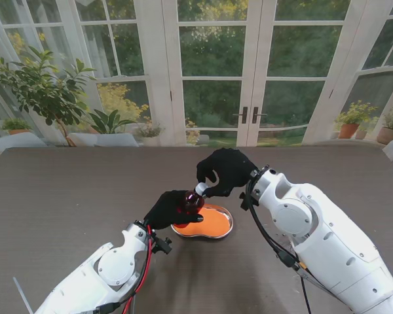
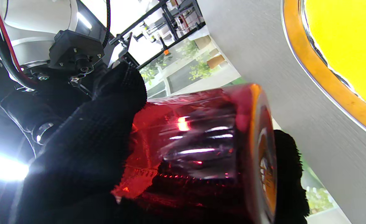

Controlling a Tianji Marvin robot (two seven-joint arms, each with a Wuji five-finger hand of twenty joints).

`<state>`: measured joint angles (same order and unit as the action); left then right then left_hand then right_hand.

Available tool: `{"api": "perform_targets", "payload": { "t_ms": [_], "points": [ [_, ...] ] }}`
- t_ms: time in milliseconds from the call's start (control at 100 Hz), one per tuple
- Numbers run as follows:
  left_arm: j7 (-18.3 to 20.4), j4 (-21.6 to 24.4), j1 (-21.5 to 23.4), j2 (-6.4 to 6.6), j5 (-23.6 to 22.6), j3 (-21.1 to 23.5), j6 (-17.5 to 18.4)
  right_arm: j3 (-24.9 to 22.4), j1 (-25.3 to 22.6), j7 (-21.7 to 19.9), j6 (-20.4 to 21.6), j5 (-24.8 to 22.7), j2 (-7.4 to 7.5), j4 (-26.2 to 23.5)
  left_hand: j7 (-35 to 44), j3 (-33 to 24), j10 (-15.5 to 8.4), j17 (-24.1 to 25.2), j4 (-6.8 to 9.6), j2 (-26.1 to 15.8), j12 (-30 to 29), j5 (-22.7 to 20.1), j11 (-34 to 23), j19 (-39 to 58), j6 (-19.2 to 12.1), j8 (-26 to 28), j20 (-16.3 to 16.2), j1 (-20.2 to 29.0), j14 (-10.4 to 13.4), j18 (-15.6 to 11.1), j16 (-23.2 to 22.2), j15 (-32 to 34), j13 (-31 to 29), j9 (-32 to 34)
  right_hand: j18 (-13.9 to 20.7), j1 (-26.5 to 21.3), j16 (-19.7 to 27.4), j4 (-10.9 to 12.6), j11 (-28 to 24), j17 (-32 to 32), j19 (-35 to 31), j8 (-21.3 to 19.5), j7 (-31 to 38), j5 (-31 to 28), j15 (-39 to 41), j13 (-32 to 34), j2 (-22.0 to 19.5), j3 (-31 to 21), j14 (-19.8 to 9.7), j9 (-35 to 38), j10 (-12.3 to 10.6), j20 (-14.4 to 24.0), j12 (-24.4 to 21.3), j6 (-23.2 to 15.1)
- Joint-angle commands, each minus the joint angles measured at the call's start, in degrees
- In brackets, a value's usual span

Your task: Collect the cotton balls from the tray into a sample bottle

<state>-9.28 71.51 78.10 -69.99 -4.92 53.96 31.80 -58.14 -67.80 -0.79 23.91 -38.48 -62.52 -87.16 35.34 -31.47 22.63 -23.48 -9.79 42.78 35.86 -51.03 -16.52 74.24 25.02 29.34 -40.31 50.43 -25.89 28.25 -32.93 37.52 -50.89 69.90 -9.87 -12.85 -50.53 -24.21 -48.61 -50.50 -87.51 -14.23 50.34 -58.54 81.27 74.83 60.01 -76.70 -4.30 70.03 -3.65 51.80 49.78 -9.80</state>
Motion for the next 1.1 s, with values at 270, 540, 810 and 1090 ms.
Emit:
{"api": "perform_targets", "payload": {
  "t_ms": [270,540,810,1090],
  "points": [
    [1.3,0.4,-0.1,-0.13,0.3,0.1,0.0,1.1,0.0,-2.0,-2.2,-1.0,-0.11,-0.9,7.3,-16.9,-6.2,1.3,-1.68,-12.9,-0.1,-9.3,-1.6,2.0,-16.2,0.0,-0.7,9.3,0.4,-1.8,-0.7,0.2,0.7,4.3,-2.4,3.8,-1.9,7.9,-1.6,-2.1,-4.9,-4.3,2.0,-8.9,5.9,0.7,-15.8,4.4,0.0,6.4,0.2,0.6,1.6,2.6],
    [1.5,0.5,0.1,-0.03,0.2,0.3,-0.1,1.7,0.3,-3.6,-3.6,-0.8,0.1,-1.2,7.3,-16.9,-6.2,1.3,-1.7,-12.8,-0.1,-9.3,-1.6,1.9,-16.1,-0.1,-0.7,9.3,0.4,-1.7,-0.8,0.2,0.6,4.3,-2.8,5.7,-2.4,13.0,-2.3,-2.6,-5.9,-13.2,0.3,-11.9,7.6,0.7,-25.0,8.4,0.4,8.9,0.6,0.9,2.0,4.1],
    [1.4,0.4,0.0,-0.09,0.2,0.2,0.0,2.1,0.2,-3.6,-4.9,-1.7,0.13,-1.2,7.3,-16.9,-6.3,1.3,-1.7,-12.8,-0.1,-9.3,-1.6,2.0,-16.1,-0.1,-0.7,9.3,0.4,-1.8,-0.8,0.2,0.6,4.3,-4.3,6.2,-4.4,13.5,-7.2,-5.6,-7.5,-16.0,5.3,-16.3,12.3,0.6,-28.7,11.4,0.4,12.8,1.7,0.6,3.2,5.0],
    [1.2,0.3,0.0,-0.13,0.1,0.2,0.1,2.4,-0.2,-2.4,-6.7,-2.4,-0.09,-1.5,7.3,-16.9,-6.2,1.3,-1.7,-12.9,-0.1,-9.3,-1.6,2.0,-16.2,0.0,-0.7,9.3,0.4,-1.8,-0.8,0.2,0.7,4.2,-6.0,6.1,-6.3,14.2,-18.2,-9.0,-9.1,-16.8,15.1,-17.5,16.8,0.5,-32.4,11.5,1.0,13.1,3.4,-0.2,1.0,7.2]
  ]
}}
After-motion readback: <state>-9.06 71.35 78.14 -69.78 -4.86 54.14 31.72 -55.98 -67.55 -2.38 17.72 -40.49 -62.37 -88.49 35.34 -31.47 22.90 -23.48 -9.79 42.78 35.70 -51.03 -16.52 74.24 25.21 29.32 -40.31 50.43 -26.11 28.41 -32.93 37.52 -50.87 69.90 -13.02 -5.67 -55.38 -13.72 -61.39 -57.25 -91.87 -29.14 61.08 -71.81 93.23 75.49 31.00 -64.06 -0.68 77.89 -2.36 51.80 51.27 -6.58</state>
